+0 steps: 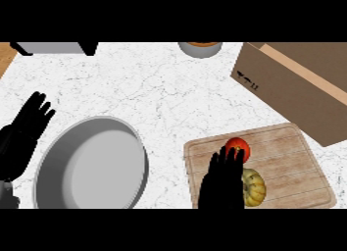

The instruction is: Pick the squash from the cutting board and place it in the cardboard box

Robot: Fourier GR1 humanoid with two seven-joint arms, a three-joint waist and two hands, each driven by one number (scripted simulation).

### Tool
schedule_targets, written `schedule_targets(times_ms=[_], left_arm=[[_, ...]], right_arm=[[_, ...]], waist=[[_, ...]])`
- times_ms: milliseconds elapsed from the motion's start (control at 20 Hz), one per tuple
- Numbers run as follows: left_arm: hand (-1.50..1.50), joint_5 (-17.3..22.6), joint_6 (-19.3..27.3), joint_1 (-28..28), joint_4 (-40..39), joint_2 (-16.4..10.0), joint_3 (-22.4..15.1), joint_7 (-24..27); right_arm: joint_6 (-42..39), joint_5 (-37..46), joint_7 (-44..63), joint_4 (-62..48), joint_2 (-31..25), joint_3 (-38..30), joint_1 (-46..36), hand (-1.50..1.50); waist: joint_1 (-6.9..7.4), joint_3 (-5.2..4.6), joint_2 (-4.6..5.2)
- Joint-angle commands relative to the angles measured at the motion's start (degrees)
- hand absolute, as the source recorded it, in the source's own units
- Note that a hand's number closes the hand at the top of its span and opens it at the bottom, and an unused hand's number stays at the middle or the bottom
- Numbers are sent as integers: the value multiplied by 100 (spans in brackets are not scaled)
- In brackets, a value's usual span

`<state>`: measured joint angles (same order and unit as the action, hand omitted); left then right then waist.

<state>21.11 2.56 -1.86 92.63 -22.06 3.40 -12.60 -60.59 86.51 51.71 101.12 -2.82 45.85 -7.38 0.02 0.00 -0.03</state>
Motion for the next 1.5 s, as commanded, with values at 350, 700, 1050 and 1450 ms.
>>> schedule_targets(times_ms=[350,700,1050,1450], left_arm=[[0,-157,-169,157,500,123,294,-470],[0,-442,-262,-134,-38,439,327,-109],[0,-537,-557,235,-54,495,432,195],[0,-379,-525,-64,289,448,495,-409]], right_arm=[[421,322,-18,-182,-267,-21,374,-150],[660,217,-395,-628,-289,-616,-101,-150],[1036,198,-872,-594,-648,-86,14,150],[1823,-436,-1631,-805,-472,-943,-366,150]], waist=[[9,2,-3],[-3,0,4],[12,1,2],[65,11,26]])
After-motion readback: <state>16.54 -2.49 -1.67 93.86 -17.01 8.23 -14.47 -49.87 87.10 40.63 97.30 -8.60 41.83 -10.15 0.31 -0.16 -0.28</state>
